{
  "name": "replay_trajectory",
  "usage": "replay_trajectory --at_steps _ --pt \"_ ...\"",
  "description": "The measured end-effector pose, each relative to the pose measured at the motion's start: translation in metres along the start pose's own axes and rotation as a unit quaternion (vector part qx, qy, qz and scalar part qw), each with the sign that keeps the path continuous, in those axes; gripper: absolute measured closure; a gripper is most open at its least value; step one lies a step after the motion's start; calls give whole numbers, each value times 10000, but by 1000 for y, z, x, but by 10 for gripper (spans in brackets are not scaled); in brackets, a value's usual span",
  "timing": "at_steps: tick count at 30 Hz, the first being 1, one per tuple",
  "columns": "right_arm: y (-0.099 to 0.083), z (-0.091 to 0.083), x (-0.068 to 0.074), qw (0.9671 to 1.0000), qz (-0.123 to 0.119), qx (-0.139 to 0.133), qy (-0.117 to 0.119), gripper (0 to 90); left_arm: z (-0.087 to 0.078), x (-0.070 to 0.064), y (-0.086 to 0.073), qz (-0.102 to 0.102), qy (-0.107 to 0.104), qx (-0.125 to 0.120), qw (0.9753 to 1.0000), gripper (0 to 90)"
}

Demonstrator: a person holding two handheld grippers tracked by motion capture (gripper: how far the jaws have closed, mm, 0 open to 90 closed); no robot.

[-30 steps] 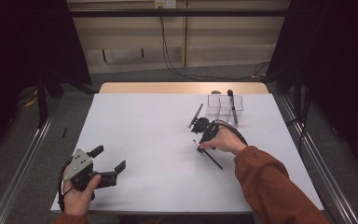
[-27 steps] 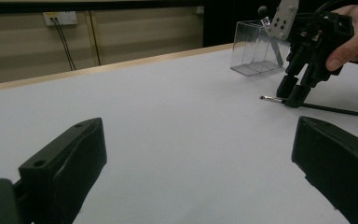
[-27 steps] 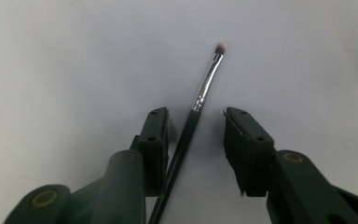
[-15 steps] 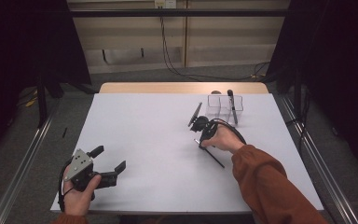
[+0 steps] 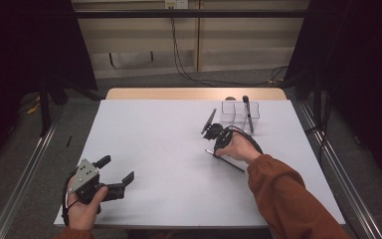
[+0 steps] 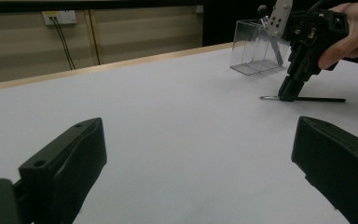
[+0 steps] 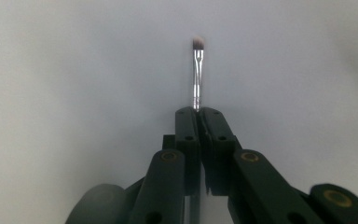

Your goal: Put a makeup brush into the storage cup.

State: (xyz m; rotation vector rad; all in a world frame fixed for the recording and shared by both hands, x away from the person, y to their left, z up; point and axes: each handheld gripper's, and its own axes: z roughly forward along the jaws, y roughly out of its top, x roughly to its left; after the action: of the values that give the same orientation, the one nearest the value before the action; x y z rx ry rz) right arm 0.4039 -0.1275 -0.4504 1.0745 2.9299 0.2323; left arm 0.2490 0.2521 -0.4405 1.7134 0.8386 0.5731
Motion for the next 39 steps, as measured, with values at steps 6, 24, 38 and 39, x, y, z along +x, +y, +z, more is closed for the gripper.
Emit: replay_trajectory --at_steps 6,24,38,39 --pt "-4 -2 -2 10000 34 -43 77 867 0 0 0 13 -3 -6 10000 31" --pt "-16 -24 -7 9971 108 -722 203 867 -1 1 -1 -49 48 -25 10000 26" --pt "-39 -43 -5 9806 116 -1945 227 867 0 1 -1 -33 24 5 10000 26" --pt "-42 -44 -5 9782 186 -2054 224 867 0 1 -1 -33 26 2 10000 26"
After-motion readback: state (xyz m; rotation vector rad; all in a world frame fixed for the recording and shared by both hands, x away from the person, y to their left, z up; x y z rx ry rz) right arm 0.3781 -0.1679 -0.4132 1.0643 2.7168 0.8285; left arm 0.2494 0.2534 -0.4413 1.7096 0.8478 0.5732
